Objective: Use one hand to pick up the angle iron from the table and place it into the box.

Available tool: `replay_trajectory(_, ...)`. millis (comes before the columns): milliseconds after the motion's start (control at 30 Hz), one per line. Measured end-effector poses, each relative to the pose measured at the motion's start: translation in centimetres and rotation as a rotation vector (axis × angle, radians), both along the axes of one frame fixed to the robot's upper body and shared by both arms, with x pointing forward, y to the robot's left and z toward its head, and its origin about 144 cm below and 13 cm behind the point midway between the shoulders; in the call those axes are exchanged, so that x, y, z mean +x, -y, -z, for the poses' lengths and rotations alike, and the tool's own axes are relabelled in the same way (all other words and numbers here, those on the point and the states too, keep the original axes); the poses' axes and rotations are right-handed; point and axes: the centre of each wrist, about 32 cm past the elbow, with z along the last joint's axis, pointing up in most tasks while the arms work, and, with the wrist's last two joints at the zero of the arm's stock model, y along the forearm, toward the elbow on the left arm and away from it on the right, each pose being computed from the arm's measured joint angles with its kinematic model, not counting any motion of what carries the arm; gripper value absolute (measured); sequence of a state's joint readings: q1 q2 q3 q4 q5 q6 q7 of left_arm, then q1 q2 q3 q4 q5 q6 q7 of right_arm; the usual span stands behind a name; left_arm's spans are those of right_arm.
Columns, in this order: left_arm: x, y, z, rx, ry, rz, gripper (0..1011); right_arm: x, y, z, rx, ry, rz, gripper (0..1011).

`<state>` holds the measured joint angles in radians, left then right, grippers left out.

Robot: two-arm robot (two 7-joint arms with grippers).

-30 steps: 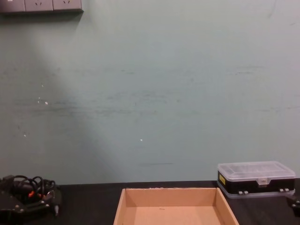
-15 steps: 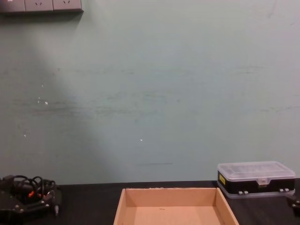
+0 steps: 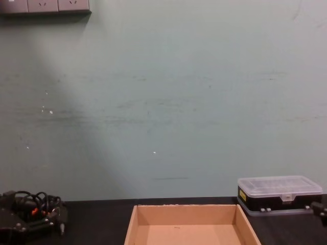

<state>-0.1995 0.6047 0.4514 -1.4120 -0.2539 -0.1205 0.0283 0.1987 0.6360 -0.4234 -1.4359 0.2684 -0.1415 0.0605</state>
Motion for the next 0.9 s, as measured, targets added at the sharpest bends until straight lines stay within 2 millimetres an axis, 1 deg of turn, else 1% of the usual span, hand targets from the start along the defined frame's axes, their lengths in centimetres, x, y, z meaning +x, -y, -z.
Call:
replay_trajectory(67,0.0,0.0,0.0,0.000,0.000,0.000,1000,-0.1,0.4,-0.6,-0.011,0.008,-0.031,1000)
replay_trajectory(100,0.0,0.0,0.0,0.000,0.000,0.000,1000,-0.1,0.4,-0.6,-0.011,0.008,-0.031,1000)
replay_trajectory(300,0.0,0.0,0.0,0.000,0.000,0.000,1000,-0.6,1.7,-3.0,-0.077,0.023,-0.143,1000)
replay_trajectory(333,0.0,0.0,0.0,0.000,0.000,0.000,1000,-0.7,2.0,-3.7,-0.097,0.024,-0.173,1000)
replay_trajectory(433,0.0,0.0,0.0,0.000,0.000,0.000,1000,-0.8,2.5,-4.5,-0.107,0.018,-0.211,1000)
replay_trajectory(467,0.0,0.0,0.0,0.000,0.000,0.000,1000,-0.8,2.7,-5.1,-0.117,0.008,-0.241,1000)
replay_trajectory(667,0.0,0.0,0.0,0.000,0.000,0.000,1000,-0.7,3.9,-7.4,-0.151,-0.062,-0.374,1000)
replay_trajectory(833,0.0,0.0,0.0,0.000,0.000,0.000,1000,-0.2,4.7,-8.8,-0.150,-0.136,-0.492,1000)
replay_trajectory(900,0.0,0.0,0.0,0.000,0.000,0.000,1000,0.0,4.8,-8.9,-0.150,-0.163,-0.527,1000)
